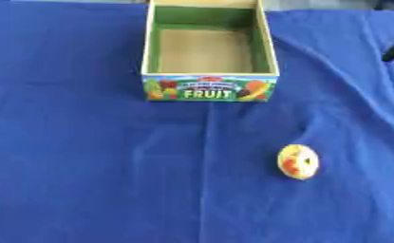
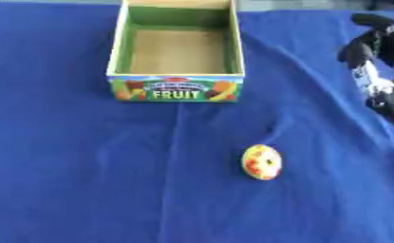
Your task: Pick up objects on the table and place them in the box.
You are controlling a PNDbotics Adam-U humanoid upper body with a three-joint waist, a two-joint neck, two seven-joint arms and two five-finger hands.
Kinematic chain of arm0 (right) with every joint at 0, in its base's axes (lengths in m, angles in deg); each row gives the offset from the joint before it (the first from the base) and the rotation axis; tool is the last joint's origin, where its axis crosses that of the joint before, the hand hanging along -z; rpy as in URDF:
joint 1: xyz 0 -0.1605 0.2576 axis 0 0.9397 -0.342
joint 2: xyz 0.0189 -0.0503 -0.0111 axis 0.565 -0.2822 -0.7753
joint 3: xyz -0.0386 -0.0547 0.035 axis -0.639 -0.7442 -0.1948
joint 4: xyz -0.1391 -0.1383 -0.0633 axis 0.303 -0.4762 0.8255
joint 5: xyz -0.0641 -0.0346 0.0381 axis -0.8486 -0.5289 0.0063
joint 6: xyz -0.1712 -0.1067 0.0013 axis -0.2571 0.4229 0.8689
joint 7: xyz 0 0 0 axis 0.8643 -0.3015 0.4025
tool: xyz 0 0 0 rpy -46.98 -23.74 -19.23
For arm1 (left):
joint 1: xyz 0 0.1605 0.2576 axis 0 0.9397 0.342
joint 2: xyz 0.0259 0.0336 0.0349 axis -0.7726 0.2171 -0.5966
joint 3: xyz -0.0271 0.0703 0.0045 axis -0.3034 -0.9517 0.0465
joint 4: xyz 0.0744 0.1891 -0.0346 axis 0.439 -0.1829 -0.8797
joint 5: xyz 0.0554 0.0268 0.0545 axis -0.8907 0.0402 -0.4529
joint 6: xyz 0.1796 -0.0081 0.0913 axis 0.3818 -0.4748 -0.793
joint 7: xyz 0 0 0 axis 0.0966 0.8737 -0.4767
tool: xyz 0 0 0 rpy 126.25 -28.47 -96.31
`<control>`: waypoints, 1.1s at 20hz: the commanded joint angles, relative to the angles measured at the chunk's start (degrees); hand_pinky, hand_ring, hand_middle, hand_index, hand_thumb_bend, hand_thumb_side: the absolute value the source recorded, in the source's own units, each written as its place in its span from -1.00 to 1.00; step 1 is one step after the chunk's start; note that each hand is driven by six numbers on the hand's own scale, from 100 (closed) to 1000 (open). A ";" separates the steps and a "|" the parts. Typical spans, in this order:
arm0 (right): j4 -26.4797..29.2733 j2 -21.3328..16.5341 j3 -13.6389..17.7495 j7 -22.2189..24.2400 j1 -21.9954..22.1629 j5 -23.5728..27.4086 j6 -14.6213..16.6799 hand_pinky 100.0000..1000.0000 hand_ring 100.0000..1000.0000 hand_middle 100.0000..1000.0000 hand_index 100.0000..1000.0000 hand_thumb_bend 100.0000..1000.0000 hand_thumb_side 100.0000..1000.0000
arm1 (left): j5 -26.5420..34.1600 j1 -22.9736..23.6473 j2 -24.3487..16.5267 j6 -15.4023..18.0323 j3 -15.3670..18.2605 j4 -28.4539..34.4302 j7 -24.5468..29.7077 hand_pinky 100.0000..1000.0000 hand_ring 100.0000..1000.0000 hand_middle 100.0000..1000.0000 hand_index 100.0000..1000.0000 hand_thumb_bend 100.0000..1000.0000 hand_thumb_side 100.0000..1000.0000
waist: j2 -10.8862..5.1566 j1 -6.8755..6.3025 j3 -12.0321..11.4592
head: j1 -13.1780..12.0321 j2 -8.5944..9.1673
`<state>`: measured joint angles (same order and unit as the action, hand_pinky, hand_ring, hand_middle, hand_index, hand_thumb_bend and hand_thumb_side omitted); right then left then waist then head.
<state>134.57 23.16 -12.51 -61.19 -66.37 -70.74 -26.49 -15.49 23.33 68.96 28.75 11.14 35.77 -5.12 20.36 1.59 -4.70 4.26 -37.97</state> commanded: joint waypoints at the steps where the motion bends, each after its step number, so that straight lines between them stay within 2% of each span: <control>1: 0.85 -3.74 0.08 1.02 -0.47 -5.59 -0.21 0.49 0.29 0.20 0.86 -1.00 0.51 | -0.42 -0.11 -0.39 -0.07 0.49 1.00 -0.18 -0.22 0.06 0.06 0.58 -1.00 0.96 | -1.44 0.15 0.11 | 0.62 -0.40; 5: 0.85 -8.67 -3.07 4.96 -1.07 -16.49 0.47 0.58 0.42 0.38 0.95 -1.00 0.59 | -0.40 -0.06 -0.68 -0.21 0.33 1.00 -0.12 -0.22 0.06 0.06 0.58 -1.00 0.95 | -1.70 0.42 0.07 | 1.03 -0.90; 8: 0.85 -13.04 -6.51 9.75 -1.59 -21.39 0.81 0.62 0.49 0.47 1.00 -1.00 0.67 | -0.29 -0.07 -0.96 -0.23 0.20 1.00 -0.02 -0.22 0.06 0.06 0.58 -1.00 0.95 | -1.98 0.65 -0.05 | 1.20 -1.05; 14: 0.85 -19.09 -11.70 19.70 -2.69 -24.17 -0.65 0.73 0.68 0.67 1.00 -1.00 0.87 | -0.02 -0.05 -1.20 -0.30 0.01 1.00 0.24 -0.22 0.06 0.06 0.58 -1.00 0.95 | -2.35 0.88 -0.37 | 1.18 -0.80; 17: 0.85 -20.55 -13.38 23.51 -3.19 -24.05 -1.64 0.75 0.71 0.74 1.00 -0.86 0.90 | 0.09 -0.03 -1.22 -0.36 -0.03 1.00 0.34 -0.22 0.06 0.06 0.58 -1.00 0.95 | -2.44 0.99 -0.48 | 1.07 -0.67; 22: 0.85 -21.36 -16.17 28.34 -3.74 -23.65 -2.55 0.76 0.72 0.77 1.00 -0.86 0.74 | 0.24 -0.11 -1.25 -0.44 -0.12 1.00 0.49 -0.22 0.06 0.06 0.58 -1.00 0.95 | -2.51 1.13 -0.62 | 0.85 -0.65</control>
<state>134.57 4.12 -28.55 -34.06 -69.53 -94.48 -28.94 -15.38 23.60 68.88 28.33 11.10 35.77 -4.77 19.01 2.69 -5.33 5.22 -38.72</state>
